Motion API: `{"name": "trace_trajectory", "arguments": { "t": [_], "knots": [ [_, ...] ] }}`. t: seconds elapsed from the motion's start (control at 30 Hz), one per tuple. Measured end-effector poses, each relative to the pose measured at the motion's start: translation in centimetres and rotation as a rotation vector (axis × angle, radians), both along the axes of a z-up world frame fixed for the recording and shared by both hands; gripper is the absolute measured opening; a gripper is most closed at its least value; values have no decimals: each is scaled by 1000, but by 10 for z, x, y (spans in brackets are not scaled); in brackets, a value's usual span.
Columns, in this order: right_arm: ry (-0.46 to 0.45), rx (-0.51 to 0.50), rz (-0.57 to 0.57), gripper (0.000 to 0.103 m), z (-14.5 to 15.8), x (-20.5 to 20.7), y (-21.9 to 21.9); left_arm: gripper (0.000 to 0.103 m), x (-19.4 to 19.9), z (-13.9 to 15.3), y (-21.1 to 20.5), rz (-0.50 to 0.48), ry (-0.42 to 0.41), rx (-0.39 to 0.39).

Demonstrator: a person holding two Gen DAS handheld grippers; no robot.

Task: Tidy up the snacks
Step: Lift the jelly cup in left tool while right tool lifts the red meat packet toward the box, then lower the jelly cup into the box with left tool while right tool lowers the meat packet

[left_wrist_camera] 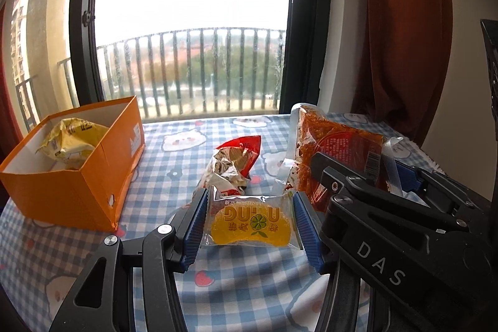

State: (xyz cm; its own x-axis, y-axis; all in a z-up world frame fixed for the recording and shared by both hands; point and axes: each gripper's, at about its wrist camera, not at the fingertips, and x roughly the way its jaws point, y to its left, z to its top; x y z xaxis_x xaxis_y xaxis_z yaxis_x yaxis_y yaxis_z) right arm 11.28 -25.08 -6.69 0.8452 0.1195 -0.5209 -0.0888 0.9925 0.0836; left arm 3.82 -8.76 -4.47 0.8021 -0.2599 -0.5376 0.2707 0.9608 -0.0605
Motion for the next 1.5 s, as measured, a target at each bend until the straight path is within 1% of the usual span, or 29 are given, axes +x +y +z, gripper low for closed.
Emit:
{"name": "trace_trajectory", "arguments": {
  "t": [0.13,0.27,0.47,0.6,0.7,1.1,1.33,1.5],
  "knots": [
    [-38,1,4,60,11,-2,5,56,-1,11,6,7,-36,-2],
    [-71,-2,17,60,21,-3,15,56,-2,17,13,35,-76,10],
    [-109,2,33,60,32,1,32,56,3,29,30,60,-110,13],
    [-154,-30,41,60,40,3,49,56,6,35,40,86,-146,30],
    [-170,-46,63,60,44,8,65,56,9,39,48,108,-168,48],
    [-181,-44,127,59,52,32,117,56,32,47,92,161,-169,33],
    [-176,-45,162,58,54,49,145,56,52,48,121,203,-150,-6],
    [-166,-24,189,57,55,67,168,56,66,51,139,241,-146,-2]
  ]
}}
